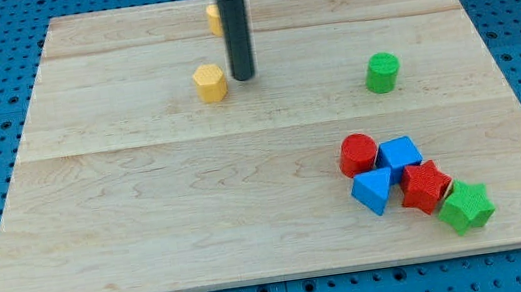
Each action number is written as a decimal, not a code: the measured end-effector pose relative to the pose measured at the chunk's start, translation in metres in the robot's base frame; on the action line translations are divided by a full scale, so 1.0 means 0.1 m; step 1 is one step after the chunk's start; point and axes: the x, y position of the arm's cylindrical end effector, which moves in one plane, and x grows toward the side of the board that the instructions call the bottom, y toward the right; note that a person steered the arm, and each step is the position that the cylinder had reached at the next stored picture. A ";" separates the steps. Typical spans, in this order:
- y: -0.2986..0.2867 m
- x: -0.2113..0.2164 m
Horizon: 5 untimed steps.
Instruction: Put the yellow hexagon left of the yellow heart
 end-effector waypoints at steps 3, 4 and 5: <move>-0.94 0.00; -0.86 -0.33; -0.85 -0.75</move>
